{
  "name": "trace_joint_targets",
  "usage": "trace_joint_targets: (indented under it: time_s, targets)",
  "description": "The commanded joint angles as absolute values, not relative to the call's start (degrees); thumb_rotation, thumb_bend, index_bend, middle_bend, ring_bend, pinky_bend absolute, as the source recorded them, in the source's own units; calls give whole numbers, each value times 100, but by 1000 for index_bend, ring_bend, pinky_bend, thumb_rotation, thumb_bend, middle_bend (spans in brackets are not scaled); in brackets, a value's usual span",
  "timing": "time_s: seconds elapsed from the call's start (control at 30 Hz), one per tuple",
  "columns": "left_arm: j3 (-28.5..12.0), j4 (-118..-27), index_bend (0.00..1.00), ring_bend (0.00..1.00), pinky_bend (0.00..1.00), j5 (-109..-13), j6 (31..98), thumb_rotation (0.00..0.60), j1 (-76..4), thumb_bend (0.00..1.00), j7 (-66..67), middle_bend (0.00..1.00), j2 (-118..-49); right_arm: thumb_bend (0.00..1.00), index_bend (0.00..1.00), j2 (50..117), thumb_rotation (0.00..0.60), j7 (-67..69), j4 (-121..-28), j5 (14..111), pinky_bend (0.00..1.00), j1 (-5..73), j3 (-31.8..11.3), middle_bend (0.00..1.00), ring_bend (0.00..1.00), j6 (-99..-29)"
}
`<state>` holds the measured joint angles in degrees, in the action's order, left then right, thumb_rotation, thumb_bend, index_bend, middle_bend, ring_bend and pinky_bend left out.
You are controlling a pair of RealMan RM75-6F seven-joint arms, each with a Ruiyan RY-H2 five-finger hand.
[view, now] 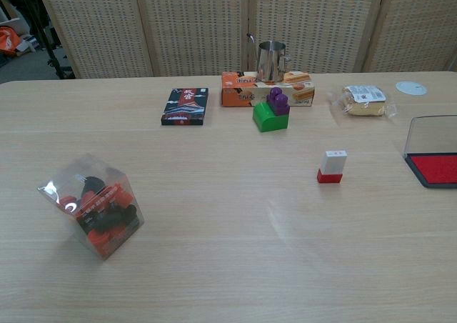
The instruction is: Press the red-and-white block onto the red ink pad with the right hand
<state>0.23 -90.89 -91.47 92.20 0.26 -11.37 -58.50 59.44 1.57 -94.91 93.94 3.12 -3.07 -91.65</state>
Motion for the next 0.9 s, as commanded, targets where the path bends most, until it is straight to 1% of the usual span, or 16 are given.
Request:
trace_joint_targets:
  time_s: [0.03, 0.27, 0.4, 0.43, 0.47, 0.5, 0.53, 0.57, 0.6, 0.63, 0.7, 0.73, 0.83, 0.9]
  targets:
    - [22, -9089, 0, 0, 0, -9135, 9208, 600, 26, 0, -1144, 0, -5850, 0, 0, 5946, 600, 171, -9488, 9392, 0, 316, -309, 0, 0, -9158]
    - [23, -9093, 0, 0, 0, -9125, 9195, 600, 26, 0, -1106, 0, -5862, 0, 0, 5960, 600, 190, -9454, 9400, 0, 348, -301, 0, 0, -9100]
    - [-6, -9090, 0, 0, 0, -9046, 9113, 600, -8, 0, -1171, 0, -5852, 0, 0, 6058, 600, 109, -9366, 9392, 10, 529, -397, 4, 9, -8923]
    - [-29, -9088, 0, 0, 0, -9011, 9094, 600, -22, 0, -1193, 0, -5851, 0, 0, 6091, 600, 81, -9326, 9418, 86, 599, -448, 40, 88, -8899]
    - [-56, -9085, 0, 0, 0, -8956, 9060, 600, -39, 0, -1198, 0, -5850, 0, 0, 6150, 600, 12, -9246, 9467, 193, 710, -540, 92, 194, -8881]
    - [-72, -9090, 0, 0, 0, -8919, 9030, 600, -53, 0, -1196, 0, -5848, 0, 0, 6190, 600, -55, -9180, 9516, 409, 805, -607, 219, 405, -8855]
    - [-86, -9103, 0, 0, 0, -8880, 8994, 600, -67, 0, -1193, 0, -5846, 0, 0, 6229, 600, -108, -9115, 9577, 635, 916, -677, 383, 621, -8819]
    - [-100, -9119, 0, 0, 0, -8838, 8952, 600, -83, 0, -1181, 0, -5842, 0, 0, 6289, 600, -66, -9056, 9674, 758, 1048, -760, 490, 734, -8813]
    - [-117, -9135, 0, 0, 0, -8794, 8906, 600, -103, 0, -1164, 0, -5839, 0, 0, 6362, 600, 87, -8988, 9790, 877, 1197, -832, 619, 835, -8797]
    - [-144, -9158, 0, 0, 0, -8716, 8835, 600, -132, 0, -1130, 0, -5837, 0, 0, 6430, 600, 298, -8842, 9919, 946, 1433, -892, 708, 898, -8647]
    - [-172, -9189, 0, 0, 0, -8632, 8752, 600, -165, 0, -1083, 0, -5836, 0, 0, 6482, 600, 380, -8628, 9966, 996, 1717, -967, 797, 965, -8368]
    - [-190, -9206, 0, 0, 0, -8581, 8703, 600, -186, 0, -1053, 0, -5836, 0, 0, 6538, 600, 382, -8496, 9965, 1000, 1917, -1028, 834, 988, -8158]
    - [-231, -9234, 0, 0, 0, -8460, 8593, 600, -231, 0, -1005, 0, -5836, 0, 0, 6639, 600, 434, -8355, 9784, 1000, 2328, -1108, 896, 1000, -7524]
    - [-263, -9244, 0, 0, 0, -8367, 8504, 600, -268, 0, -982, 0, -5832, 0, 0, 6693, 600, 388, -8332, 9597, 1000, 2562, -1155, 913, 1000, -7096]
